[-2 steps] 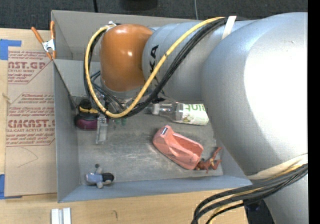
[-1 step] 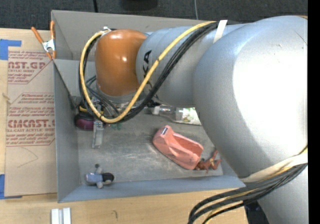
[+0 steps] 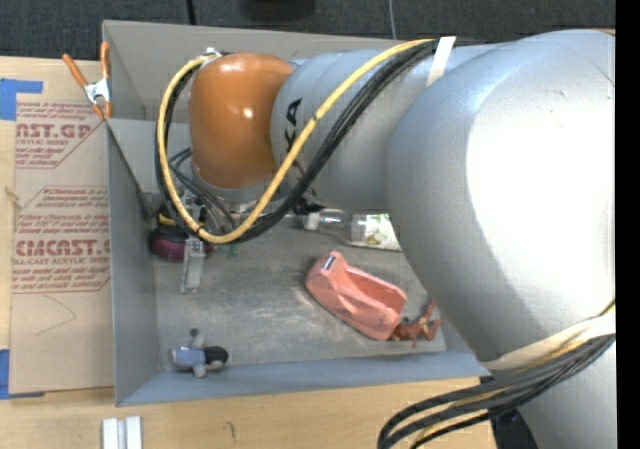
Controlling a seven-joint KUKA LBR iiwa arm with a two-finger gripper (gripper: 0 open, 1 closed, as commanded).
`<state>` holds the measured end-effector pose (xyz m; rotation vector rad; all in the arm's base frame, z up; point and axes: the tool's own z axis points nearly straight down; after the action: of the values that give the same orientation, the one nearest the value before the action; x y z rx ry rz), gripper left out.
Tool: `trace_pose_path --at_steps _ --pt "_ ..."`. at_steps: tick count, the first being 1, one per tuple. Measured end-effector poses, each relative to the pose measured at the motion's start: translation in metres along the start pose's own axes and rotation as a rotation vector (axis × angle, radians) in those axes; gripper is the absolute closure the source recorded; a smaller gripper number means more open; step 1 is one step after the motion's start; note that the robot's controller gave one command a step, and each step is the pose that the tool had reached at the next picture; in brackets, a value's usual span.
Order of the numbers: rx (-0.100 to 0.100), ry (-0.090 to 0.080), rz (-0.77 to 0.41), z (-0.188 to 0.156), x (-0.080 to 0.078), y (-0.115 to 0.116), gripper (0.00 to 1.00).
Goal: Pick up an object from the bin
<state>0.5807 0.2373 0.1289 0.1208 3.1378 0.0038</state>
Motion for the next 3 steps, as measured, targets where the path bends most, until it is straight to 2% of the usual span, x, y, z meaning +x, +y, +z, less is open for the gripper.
trace_pose_path --at_steps 1,2,3 --pt "-0.001 -0.007 -0.035 0.0582 -0.0053 0.0047 0.00" --pt "0.002 0.000 0.153 0.0595 0.0036 0.0054 1.00" --pt "0.002 0.001 0.153 0.0596 0.0037 0.0054 1.00"
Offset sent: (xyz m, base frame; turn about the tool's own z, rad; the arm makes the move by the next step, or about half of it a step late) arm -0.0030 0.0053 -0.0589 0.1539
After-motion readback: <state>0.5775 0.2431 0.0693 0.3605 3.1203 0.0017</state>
